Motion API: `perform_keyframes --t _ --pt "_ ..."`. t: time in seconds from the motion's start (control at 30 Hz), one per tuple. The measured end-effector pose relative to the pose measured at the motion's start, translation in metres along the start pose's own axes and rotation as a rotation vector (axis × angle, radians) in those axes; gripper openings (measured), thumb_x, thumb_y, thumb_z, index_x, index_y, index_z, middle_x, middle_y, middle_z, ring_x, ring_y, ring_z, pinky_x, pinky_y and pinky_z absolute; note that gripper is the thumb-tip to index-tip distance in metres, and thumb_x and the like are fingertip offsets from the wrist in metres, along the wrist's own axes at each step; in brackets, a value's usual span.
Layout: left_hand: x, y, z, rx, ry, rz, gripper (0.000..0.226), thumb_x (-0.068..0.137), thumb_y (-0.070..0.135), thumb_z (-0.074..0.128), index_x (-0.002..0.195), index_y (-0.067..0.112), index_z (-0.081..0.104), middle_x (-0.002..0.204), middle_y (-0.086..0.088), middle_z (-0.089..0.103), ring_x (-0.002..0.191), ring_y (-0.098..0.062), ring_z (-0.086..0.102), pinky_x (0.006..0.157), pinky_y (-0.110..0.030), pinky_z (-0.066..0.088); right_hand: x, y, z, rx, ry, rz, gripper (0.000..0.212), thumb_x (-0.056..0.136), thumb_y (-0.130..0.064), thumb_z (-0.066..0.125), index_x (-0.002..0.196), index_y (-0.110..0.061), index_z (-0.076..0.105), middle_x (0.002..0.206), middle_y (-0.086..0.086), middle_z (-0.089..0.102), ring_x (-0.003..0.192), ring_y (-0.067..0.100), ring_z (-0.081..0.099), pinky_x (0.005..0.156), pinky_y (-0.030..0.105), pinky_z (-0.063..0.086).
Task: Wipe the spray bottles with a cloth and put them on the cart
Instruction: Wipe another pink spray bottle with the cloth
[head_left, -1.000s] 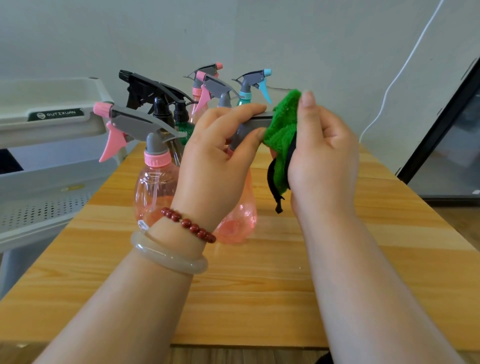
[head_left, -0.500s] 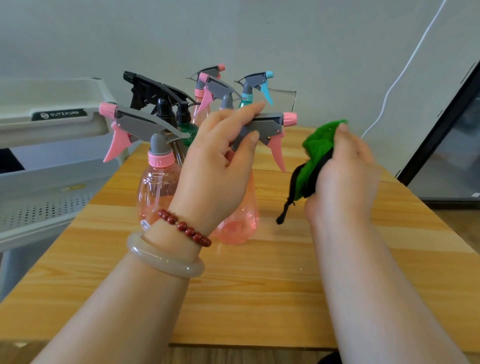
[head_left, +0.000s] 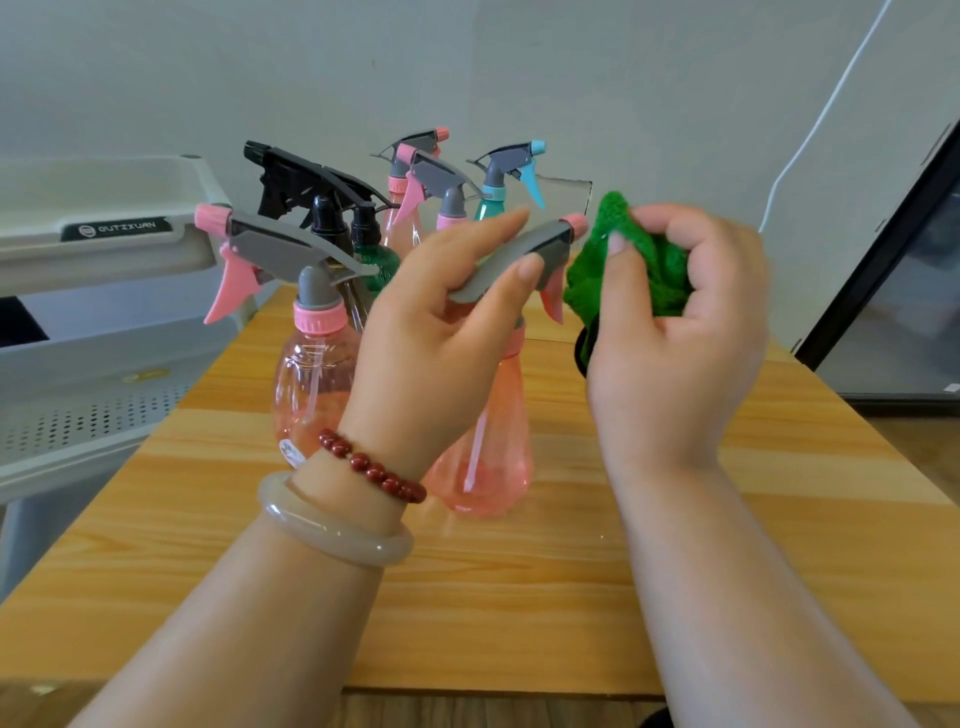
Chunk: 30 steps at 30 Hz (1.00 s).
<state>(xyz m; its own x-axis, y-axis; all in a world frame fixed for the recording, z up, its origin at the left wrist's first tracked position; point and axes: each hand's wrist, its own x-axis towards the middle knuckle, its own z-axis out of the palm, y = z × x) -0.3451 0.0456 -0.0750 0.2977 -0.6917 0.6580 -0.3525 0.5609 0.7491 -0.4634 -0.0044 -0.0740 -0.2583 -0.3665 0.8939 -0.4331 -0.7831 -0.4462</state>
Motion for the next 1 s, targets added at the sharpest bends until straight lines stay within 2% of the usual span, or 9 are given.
perform_keyframes --t 0.07,0.17,0.3,0.43,0.63,0.7,0.8,0.9,1.0 --pt "-0.003 0.004 0.004 -0.12 -0.028 -0.075 0.026 0.1 0.018 0.055 0.126 0.02 0.062 0.102 -0.003 0.07 0.082 -0.01 0.067 0.072 -0.024 0.058 -0.003 -0.001 0.003 0.017 -0.062 -0.011 0.013 0.09 -0.006 0.065 0.101 -0.004 0.069 0.097 -0.007 0.055 0.092 -0.001 0.051 0.086 0.006 0.037" --pt "-0.005 0.003 0.009 -0.231 -0.025 -0.129 0.025 0.102 0.018 0.052 0.125 0.019 0.064 0.111 -0.002 0.073 0.101 -0.021 0.07 0.089 -0.042 0.058 -0.015 -0.006 0.009 0.082 -0.133 -0.088 0.014 0.091 -0.005 0.065 0.102 0.001 0.071 0.098 0.001 0.056 0.092 0.003 0.051 0.088 0.007 0.037" --pt "-0.002 0.0 0.007 -0.287 -0.009 -0.161 0.029 0.104 0.023 0.046 0.125 0.017 0.064 0.122 0.001 0.07 0.116 -0.009 0.064 0.101 -0.035 0.053 -0.021 -0.002 0.013 0.11 -0.151 -0.174 0.017 0.093 -0.003 0.062 0.104 0.004 0.072 0.096 0.005 0.057 0.09 0.005 0.051 0.086 0.01 0.04" --pt "-0.002 -0.001 0.008 -0.233 -0.044 -0.129 0.037 0.103 0.03 0.042 0.13 0.016 0.063 0.128 0.003 0.068 0.124 -0.009 0.059 0.107 -0.039 0.047 -0.016 0.003 0.012 0.058 -0.081 -0.139 0.017 0.093 0.0 0.062 0.105 0.005 0.072 0.095 0.003 0.057 0.089 0.004 0.051 0.085 0.009 0.038" --pt "-0.002 -0.001 0.005 -0.339 -0.008 -0.168 0.029 0.104 0.025 0.043 0.119 0.02 0.066 0.119 0.0 0.072 0.117 -0.01 0.064 0.103 -0.035 0.05 -0.025 0.008 0.01 0.089 -0.215 -0.354 0.023 0.097 -0.002 0.056 0.114 0.009 0.068 0.099 0.02 0.063 0.09 0.028 0.061 0.083 0.035 0.05" --pt "-0.002 0.0 0.007 -0.302 -0.022 -0.158 0.03 0.102 0.026 0.044 0.121 0.02 0.066 0.122 0.002 0.07 0.12 -0.01 0.062 0.106 -0.039 0.048 -0.022 0.013 0.01 0.043 -0.148 -0.301 0.023 0.097 -0.001 0.055 0.113 0.009 0.068 0.099 0.018 0.062 0.091 0.025 0.06 0.085 0.029 0.049" --pt "-0.003 0.0 0.011 -0.306 -0.025 -0.15 0.03 0.104 0.024 0.044 0.123 0.019 0.066 0.121 0.004 0.071 0.116 -0.007 0.063 0.1 -0.029 0.051 -0.027 0.007 0.011 0.059 -0.109 -0.207 0.023 0.094 0.002 0.057 0.113 0.01 0.067 0.1 0.012 0.057 0.093 0.017 0.055 0.089 0.02 0.044" --pt "-0.003 -0.001 0.008 -0.351 0.002 -0.156 0.028 0.104 0.022 0.043 0.118 0.02 0.067 0.112 0.002 0.073 0.108 -0.008 0.067 0.095 -0.027 0.053 -0.033 0.002 0.01 0.108 -0.237 -0.326 0.026 0.097 -0.001 0.053 0.118 0.01 0.065 0.102 0.021 0.06 0.093 0.029 0.059 0.087 0.036 0.049" --pt "-0.002 0.0 0.007 -0.328 -0.017 -0.16 0.031 0.101 0.025 0.044 0.122 0.018 0.066 0.12 0.0 0.071 0.117 -0.011 0.064 0.104 -0.036 0.05 -0.025 0.012 0.01 0.057 -0.208 -0.34 0.026 0.098 -0.002 0.052 0.119 0.009 0.065 0.103 0.021 0.061 0.091 0.032 0.06 0.084 0.041 0.05"
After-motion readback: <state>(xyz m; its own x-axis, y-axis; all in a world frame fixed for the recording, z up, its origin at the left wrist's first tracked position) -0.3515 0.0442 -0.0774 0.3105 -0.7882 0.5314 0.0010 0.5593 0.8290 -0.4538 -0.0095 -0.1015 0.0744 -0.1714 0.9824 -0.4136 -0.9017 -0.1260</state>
